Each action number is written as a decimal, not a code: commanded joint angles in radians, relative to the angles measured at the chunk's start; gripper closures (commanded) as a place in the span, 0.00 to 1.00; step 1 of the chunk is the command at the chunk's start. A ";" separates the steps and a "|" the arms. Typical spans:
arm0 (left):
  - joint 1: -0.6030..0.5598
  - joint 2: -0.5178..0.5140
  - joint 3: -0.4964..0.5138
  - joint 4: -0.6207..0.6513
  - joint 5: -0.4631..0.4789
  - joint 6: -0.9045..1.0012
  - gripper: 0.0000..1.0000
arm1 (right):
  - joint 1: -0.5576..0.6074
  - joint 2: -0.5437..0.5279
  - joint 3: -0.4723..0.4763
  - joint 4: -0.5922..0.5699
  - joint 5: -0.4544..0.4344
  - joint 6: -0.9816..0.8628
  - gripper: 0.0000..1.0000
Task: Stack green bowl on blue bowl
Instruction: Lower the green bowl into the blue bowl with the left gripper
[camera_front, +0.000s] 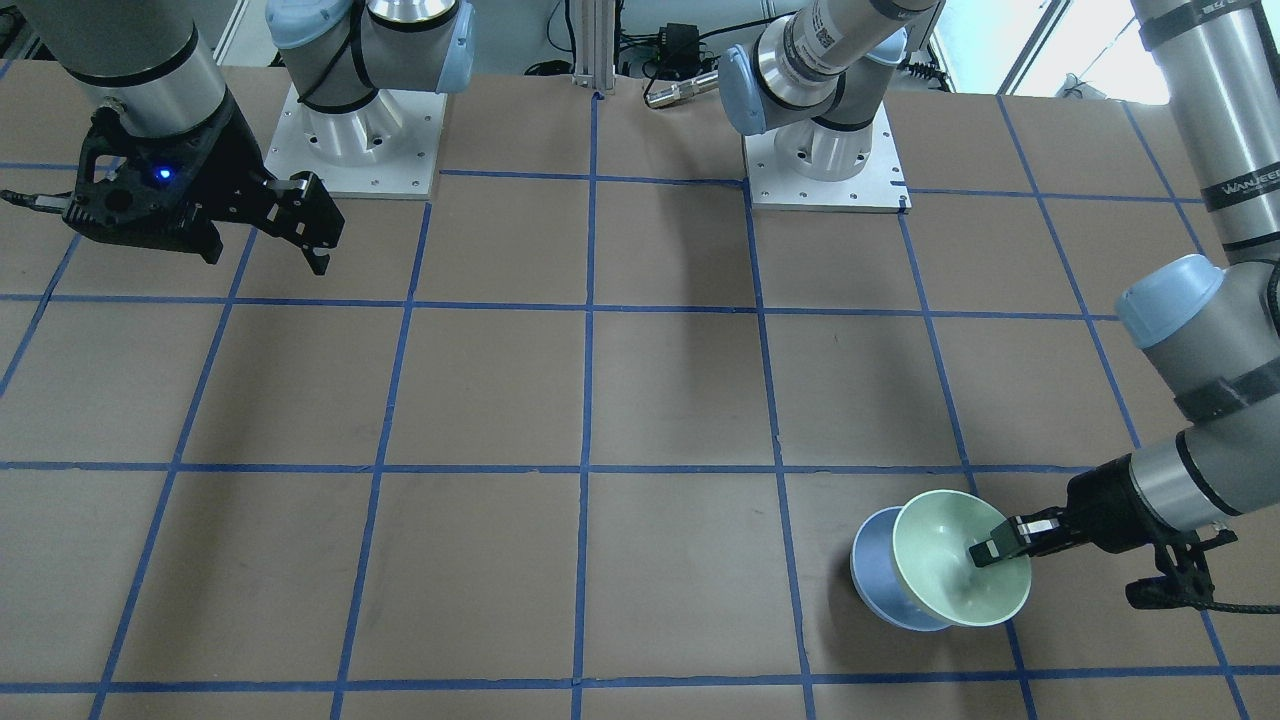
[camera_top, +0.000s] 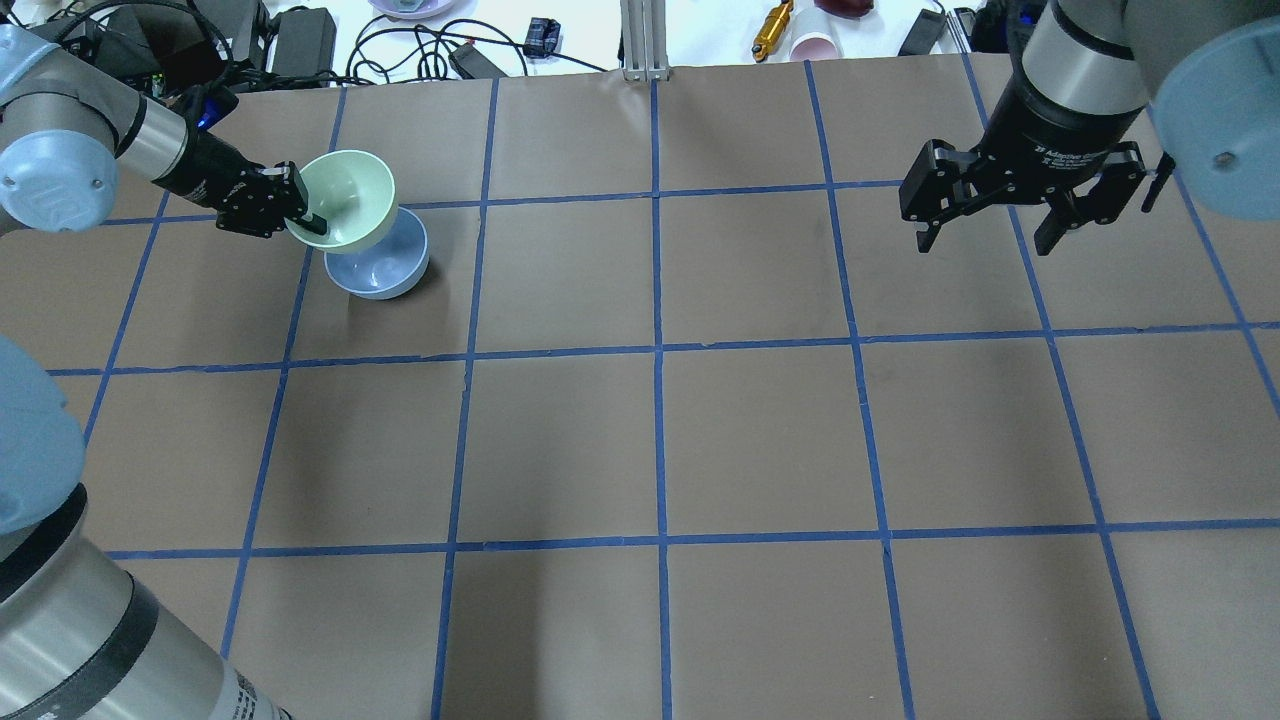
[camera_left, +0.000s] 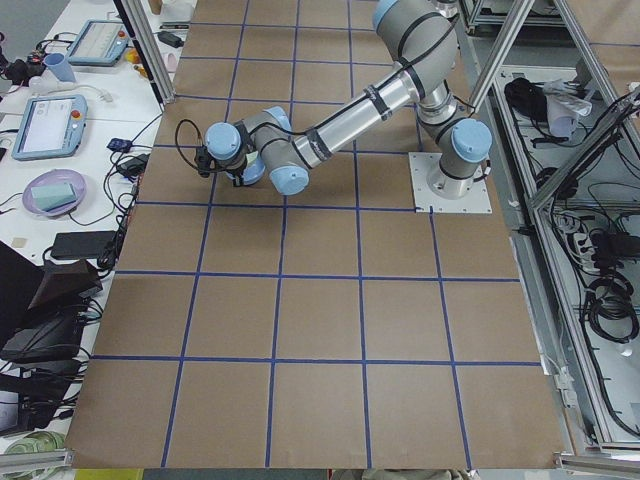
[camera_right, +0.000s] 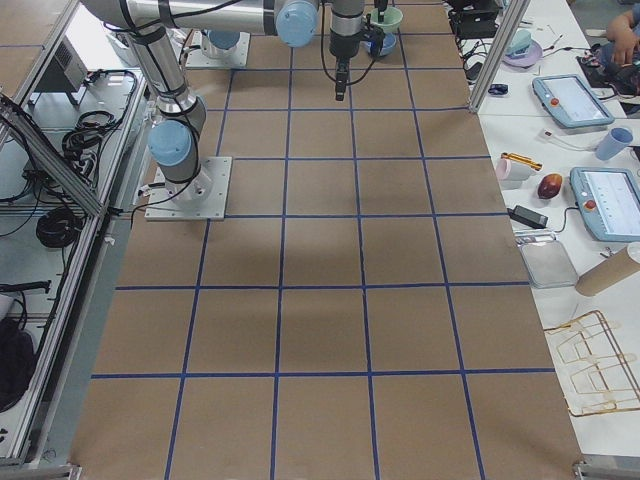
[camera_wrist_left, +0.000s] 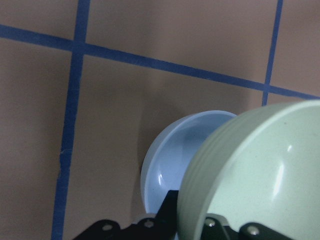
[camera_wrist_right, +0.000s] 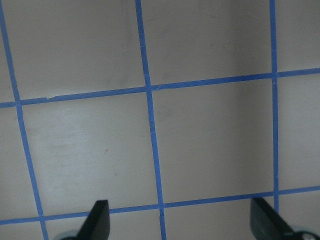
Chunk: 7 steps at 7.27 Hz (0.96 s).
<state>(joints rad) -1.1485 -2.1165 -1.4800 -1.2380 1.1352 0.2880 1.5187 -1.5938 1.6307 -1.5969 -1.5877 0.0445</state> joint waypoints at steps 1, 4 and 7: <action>-0.003 0.000 -0.005 0.000 0.000 -0.001 1.00 | 0.000 0.000 0.000 0.000 0.000 0.000 0.00; -0.003 0.001 -0.022 0.000 0.003 0.003 0.92 | 0.000 0.000 0.000 0.000 0.000 0.000 0.00; -0.003 0.001 -0.022 0.003 0.006 -0.003 0.30 | 0.000 0.000 0.000 0.000 0.000 0.000 0.00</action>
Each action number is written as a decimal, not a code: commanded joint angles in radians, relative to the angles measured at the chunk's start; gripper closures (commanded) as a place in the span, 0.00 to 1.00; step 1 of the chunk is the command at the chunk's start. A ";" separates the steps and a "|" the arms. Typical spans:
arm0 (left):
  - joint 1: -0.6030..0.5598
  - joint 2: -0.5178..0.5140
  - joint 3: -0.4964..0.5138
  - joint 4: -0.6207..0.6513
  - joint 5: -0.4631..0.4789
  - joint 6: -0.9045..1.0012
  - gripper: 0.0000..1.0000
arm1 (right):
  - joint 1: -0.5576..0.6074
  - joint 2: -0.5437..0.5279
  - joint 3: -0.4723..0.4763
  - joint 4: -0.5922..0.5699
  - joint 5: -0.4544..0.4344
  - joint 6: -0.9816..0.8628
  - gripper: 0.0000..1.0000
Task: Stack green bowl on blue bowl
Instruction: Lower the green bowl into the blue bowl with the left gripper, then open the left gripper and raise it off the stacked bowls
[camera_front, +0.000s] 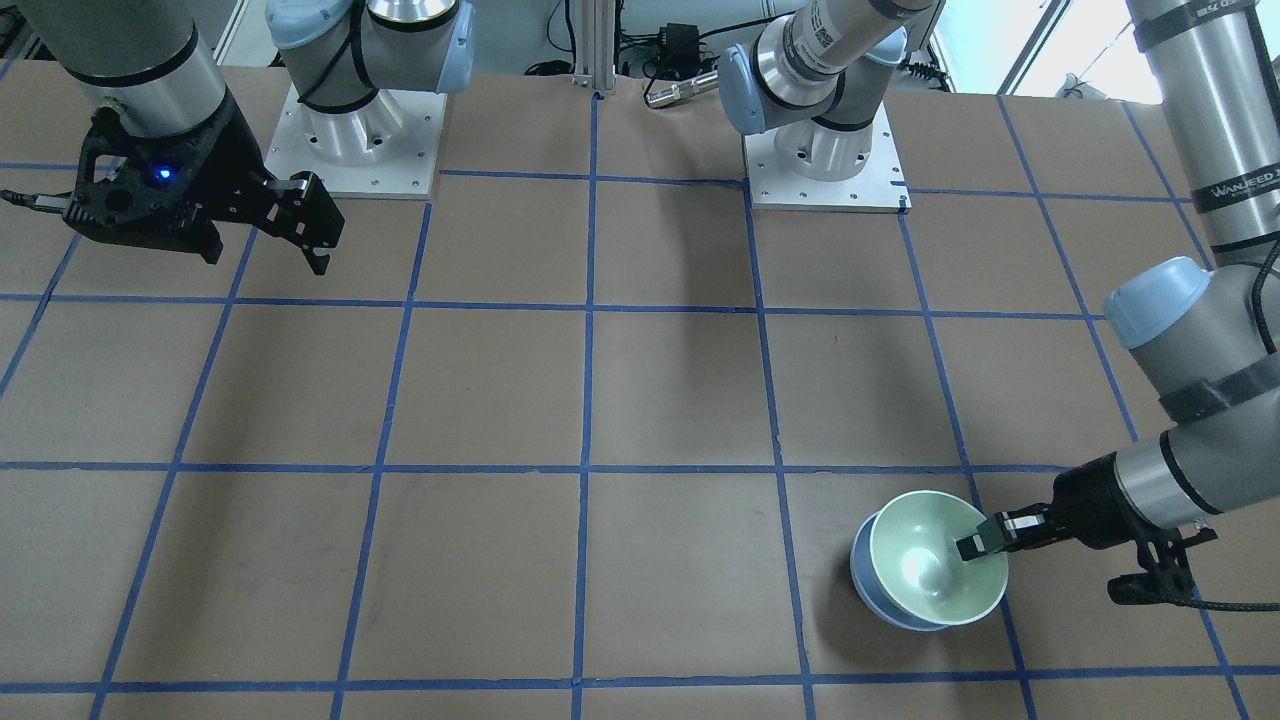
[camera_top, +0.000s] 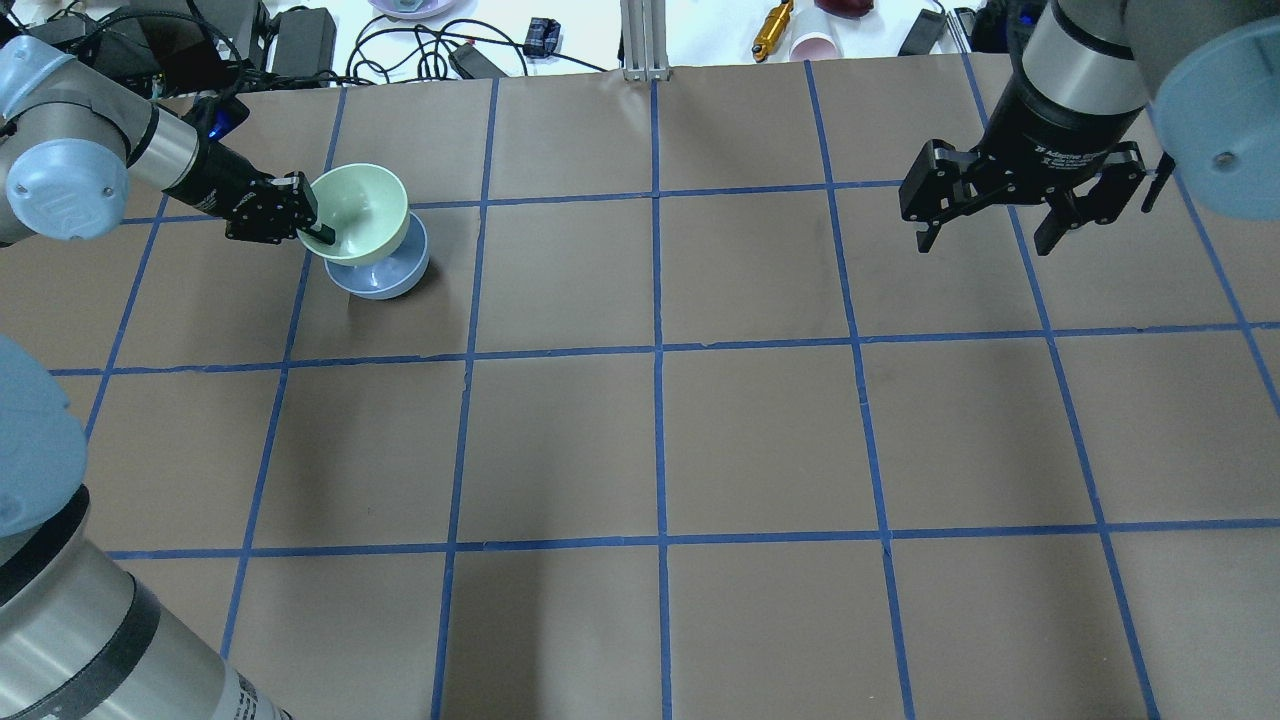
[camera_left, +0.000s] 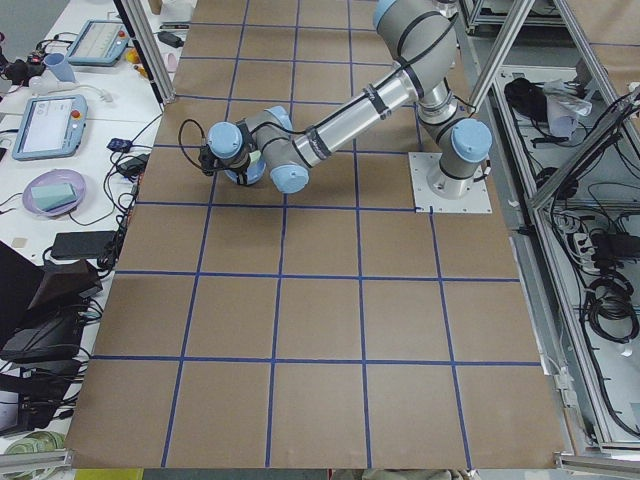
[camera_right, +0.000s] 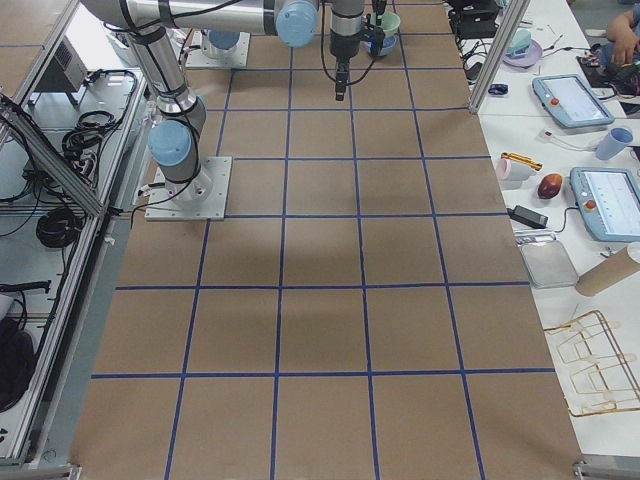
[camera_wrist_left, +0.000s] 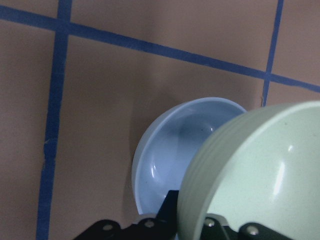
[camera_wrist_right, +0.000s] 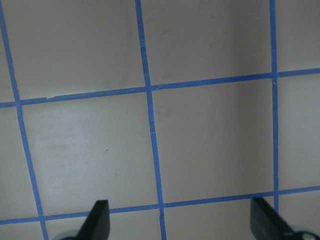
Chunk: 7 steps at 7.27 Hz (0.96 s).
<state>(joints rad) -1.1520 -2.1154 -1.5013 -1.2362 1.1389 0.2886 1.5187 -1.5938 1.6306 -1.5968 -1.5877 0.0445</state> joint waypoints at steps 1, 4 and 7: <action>-0.002 0.002 0.001 0.001 0.001 -0.015 0.08 | 0.000 0.000 0.000 0.000 0.000 0.000 0.00; -0.006 0.034 0.009 0.006 0.001 -0.069 0.02 | 0.000 0.000 0.000 0.000 0.000 0.000 0.00; -0.093 0.153 0.015 -0.043 0.132 -0.128 0.00 | 0.000 0.000 0.000 0.000 0.000 0.000 0.00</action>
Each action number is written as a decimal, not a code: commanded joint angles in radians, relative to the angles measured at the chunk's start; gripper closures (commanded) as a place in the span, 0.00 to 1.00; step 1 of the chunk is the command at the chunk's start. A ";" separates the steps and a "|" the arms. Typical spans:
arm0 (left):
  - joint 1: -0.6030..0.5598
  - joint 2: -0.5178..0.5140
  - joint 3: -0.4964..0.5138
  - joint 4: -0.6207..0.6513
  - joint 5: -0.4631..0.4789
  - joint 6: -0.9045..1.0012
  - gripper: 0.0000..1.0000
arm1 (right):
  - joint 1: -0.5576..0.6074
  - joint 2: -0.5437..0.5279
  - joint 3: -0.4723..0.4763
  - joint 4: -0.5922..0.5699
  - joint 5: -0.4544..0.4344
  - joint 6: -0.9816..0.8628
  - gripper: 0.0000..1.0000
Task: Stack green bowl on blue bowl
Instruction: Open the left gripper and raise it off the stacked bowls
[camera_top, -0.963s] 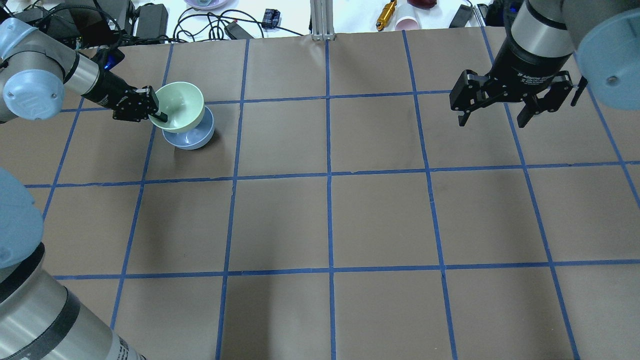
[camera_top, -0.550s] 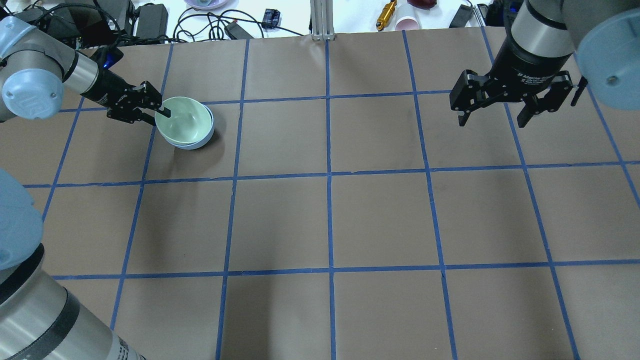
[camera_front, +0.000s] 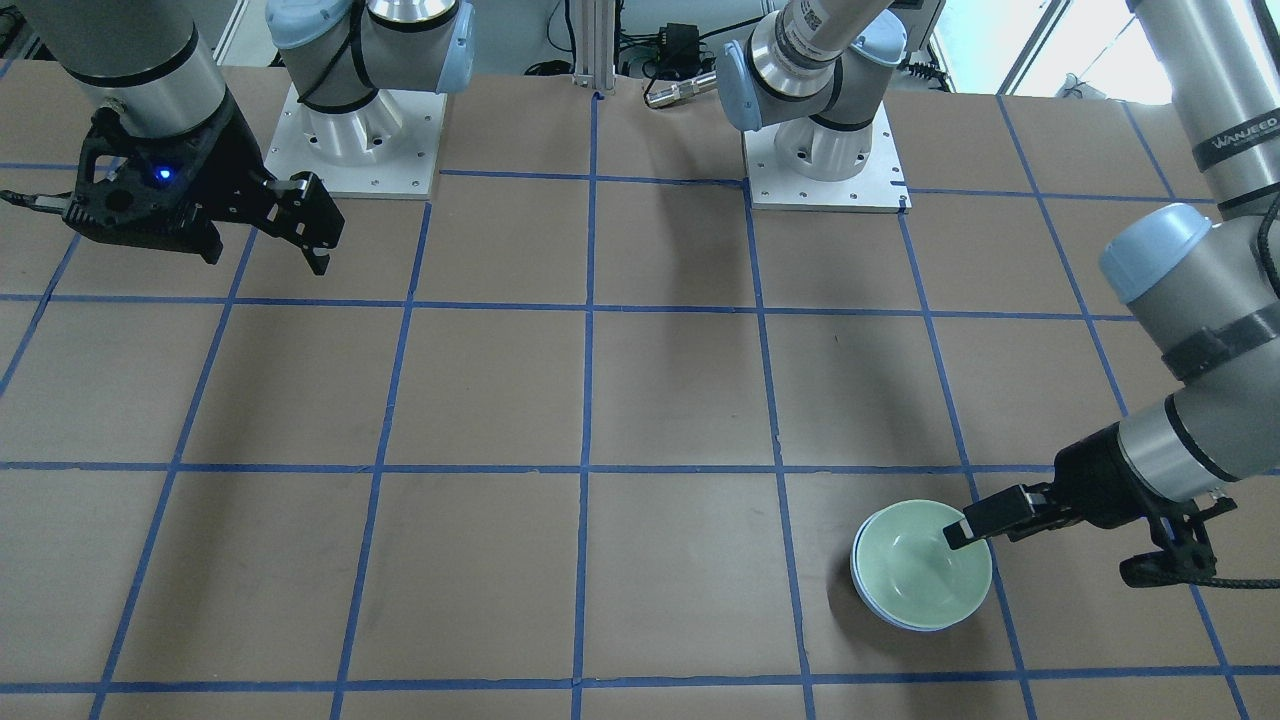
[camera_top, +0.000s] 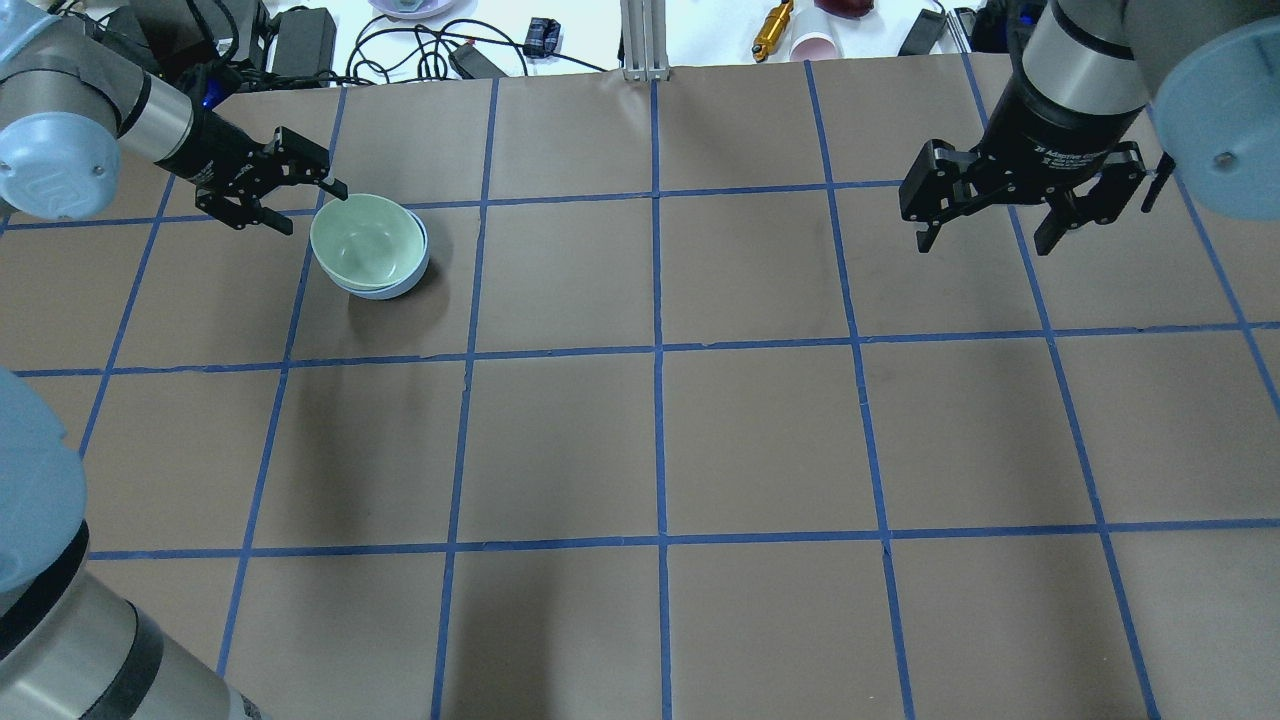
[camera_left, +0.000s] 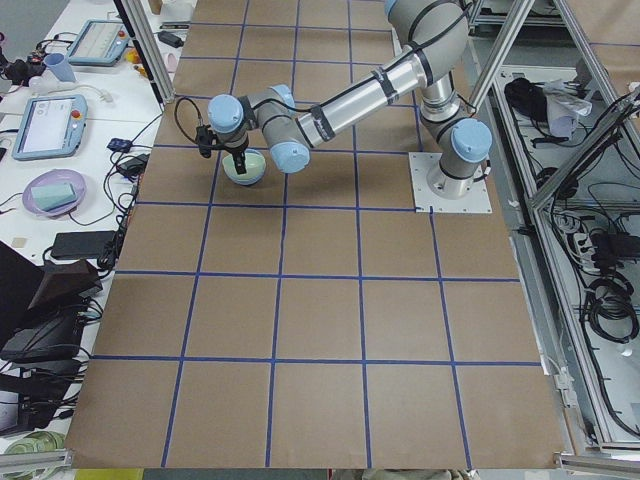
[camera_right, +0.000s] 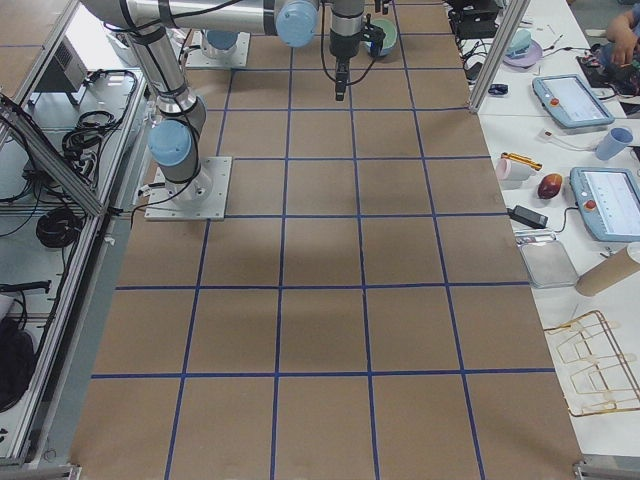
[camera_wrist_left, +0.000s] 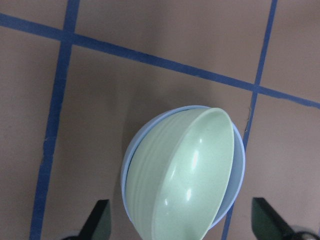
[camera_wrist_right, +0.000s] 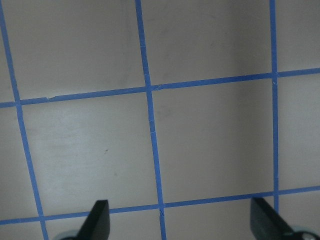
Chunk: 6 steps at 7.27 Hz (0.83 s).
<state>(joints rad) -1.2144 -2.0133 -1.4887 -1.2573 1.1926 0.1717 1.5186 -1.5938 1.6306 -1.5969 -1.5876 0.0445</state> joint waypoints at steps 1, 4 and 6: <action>-0.046 0.103 0.004 -0.080 0.106 -0.011 0.00 | 0.000 0.000 0.000 0.000 0.000 0.000 0.00; -0.177 0.270 0.008 -0.207 0.329 -0.027 0.00 | 0.000 0.000 0.000 0.000 0.000 0.000 0.00; -0.259 0.359 0.007 -0.264 0.335 -0.147 0.00 | 0.000 0.000 0.000 0.000 0.000 0.000 0.00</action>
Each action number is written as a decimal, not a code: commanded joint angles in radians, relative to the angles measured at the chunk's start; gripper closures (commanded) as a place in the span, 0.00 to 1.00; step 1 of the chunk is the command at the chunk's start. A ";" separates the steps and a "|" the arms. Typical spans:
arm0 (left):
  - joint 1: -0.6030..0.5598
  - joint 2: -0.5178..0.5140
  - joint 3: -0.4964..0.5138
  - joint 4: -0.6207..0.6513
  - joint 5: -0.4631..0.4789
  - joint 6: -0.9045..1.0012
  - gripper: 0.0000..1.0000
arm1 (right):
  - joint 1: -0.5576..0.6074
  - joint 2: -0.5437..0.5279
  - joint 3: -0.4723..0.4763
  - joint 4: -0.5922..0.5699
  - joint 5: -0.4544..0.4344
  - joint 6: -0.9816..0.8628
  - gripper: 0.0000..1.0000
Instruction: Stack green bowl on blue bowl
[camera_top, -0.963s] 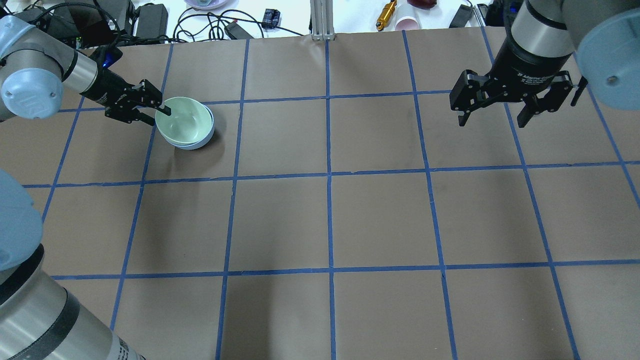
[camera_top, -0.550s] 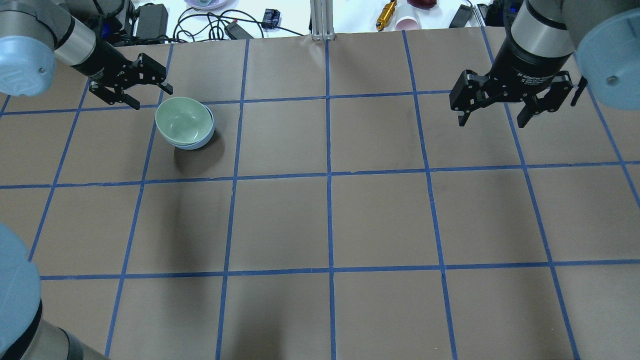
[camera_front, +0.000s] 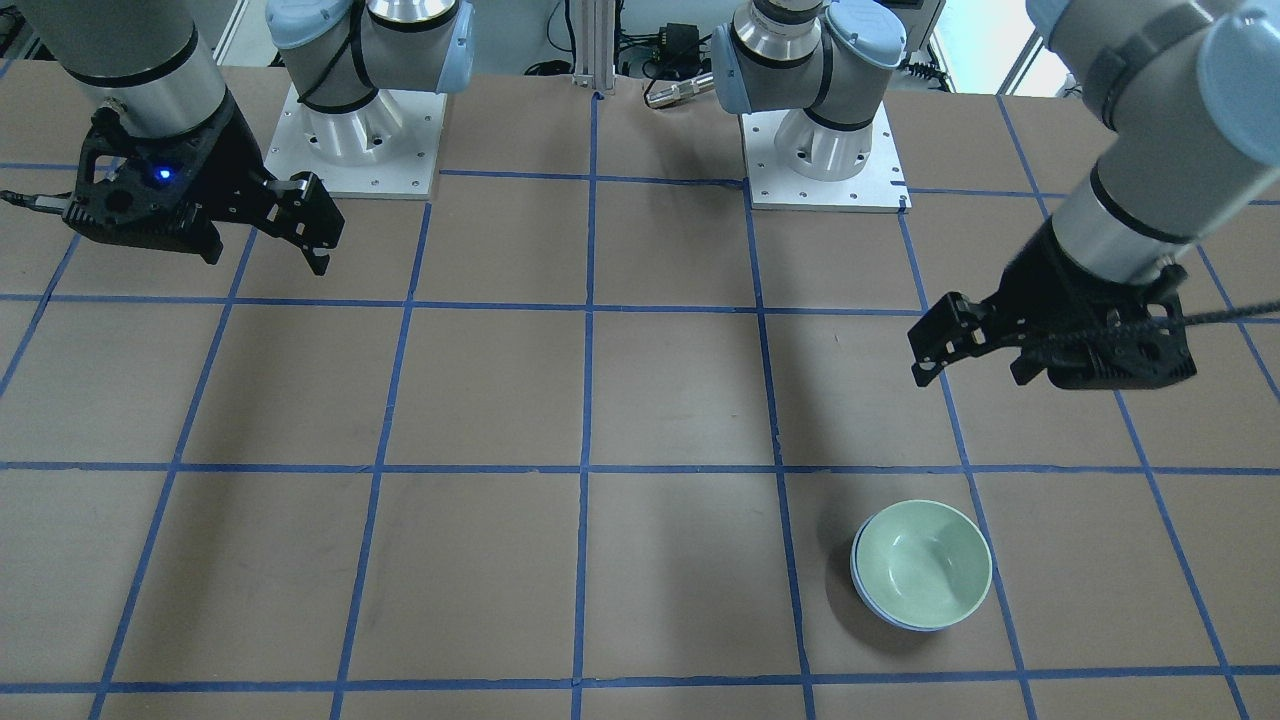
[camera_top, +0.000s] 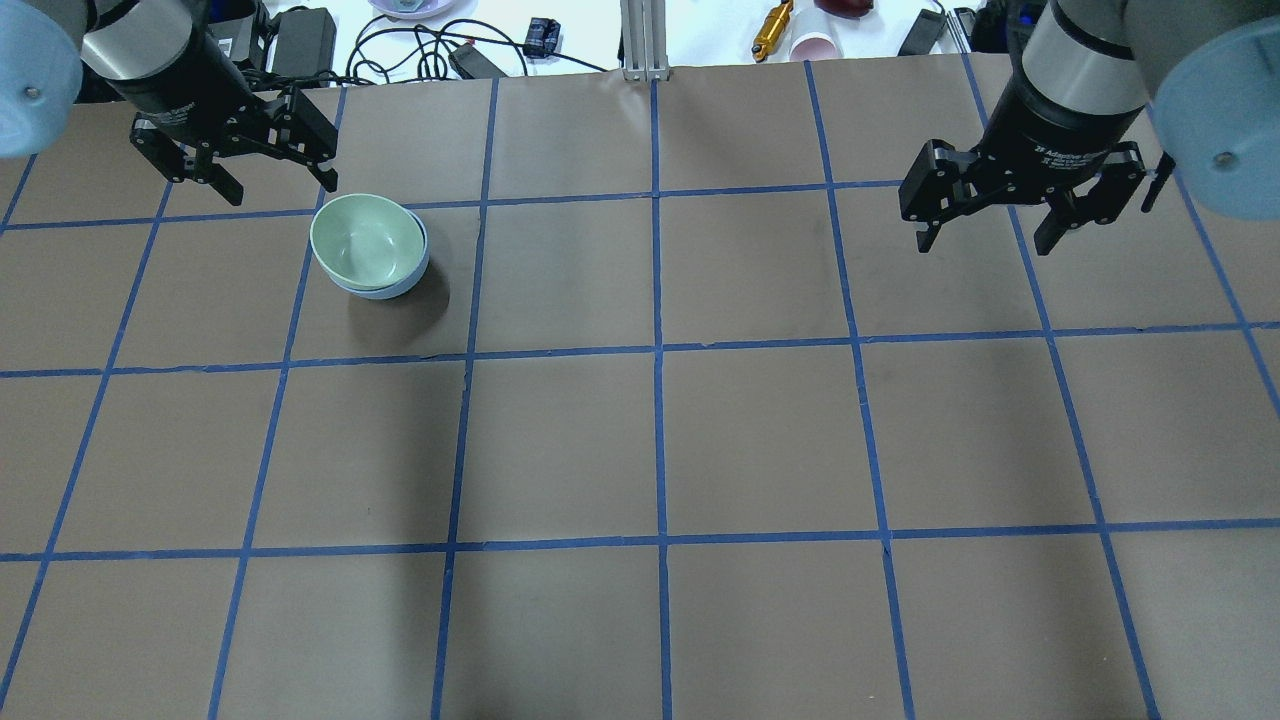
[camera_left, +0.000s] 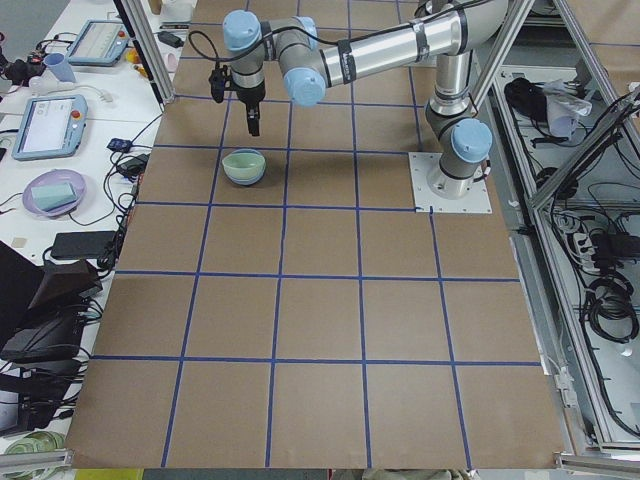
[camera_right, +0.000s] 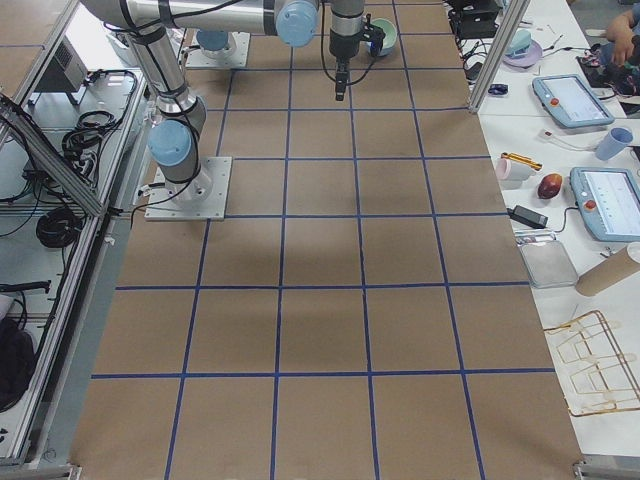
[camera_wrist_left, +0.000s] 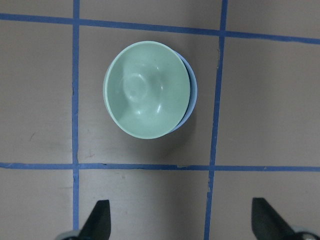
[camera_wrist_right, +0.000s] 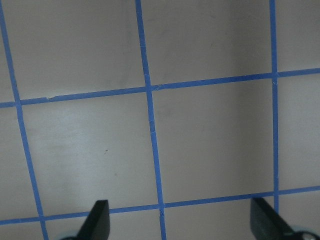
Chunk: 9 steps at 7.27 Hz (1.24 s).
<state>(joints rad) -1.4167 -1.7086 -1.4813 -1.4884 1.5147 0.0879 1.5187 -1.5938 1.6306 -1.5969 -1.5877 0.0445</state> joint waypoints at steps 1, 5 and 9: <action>-0.105 0.084 -0.011 -0.038 0.015 -0.095 0.00 | 0.000 0.000 0.000 0.000 0.000 0.000 0.00; -0.133 0.158 -0.025 -0.093 0.016 -0.094 0.00 | 0.000 0.000 0.000 0.000 0.000 0.000 0.00; -0.116 0.162 -0.022 -0.093 0.021 -0.085 0.00 | 0.000 0.000 0.000 0.000 0.000 0.000 0.00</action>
<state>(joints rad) -1.5416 -1.5502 -1.5029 -1.5748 1.5323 -0.0012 1.5186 -1.5938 1.6306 -1.5969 -1.5877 0.0445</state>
